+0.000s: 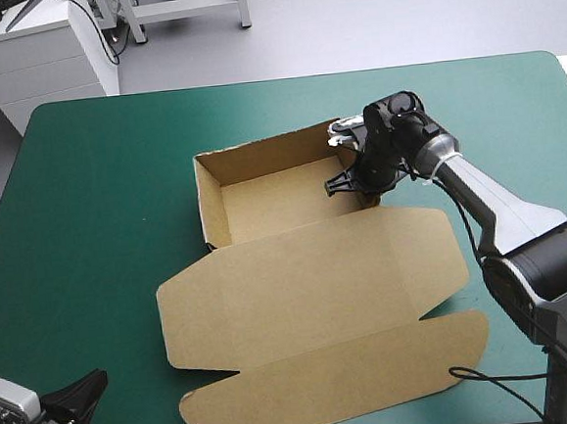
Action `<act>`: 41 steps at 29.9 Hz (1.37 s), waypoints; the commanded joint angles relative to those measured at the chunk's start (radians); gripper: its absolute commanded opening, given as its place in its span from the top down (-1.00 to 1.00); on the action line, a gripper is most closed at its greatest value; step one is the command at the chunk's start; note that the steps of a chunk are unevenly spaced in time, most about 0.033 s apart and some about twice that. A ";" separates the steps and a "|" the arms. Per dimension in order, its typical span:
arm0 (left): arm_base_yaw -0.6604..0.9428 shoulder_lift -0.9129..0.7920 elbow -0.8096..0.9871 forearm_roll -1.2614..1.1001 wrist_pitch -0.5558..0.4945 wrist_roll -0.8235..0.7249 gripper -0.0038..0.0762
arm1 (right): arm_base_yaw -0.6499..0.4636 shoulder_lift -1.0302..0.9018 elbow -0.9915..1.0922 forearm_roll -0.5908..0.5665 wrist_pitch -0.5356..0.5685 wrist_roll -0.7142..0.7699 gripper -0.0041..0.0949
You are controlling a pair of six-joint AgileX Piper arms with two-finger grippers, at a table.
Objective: Fold the box
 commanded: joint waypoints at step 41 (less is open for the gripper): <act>-0.007 0.020 -0.022 -0.004 -0.080 -0.002 0.92 | -0.876 0.030 -0.135 0.038 0.040 -0.178 0.95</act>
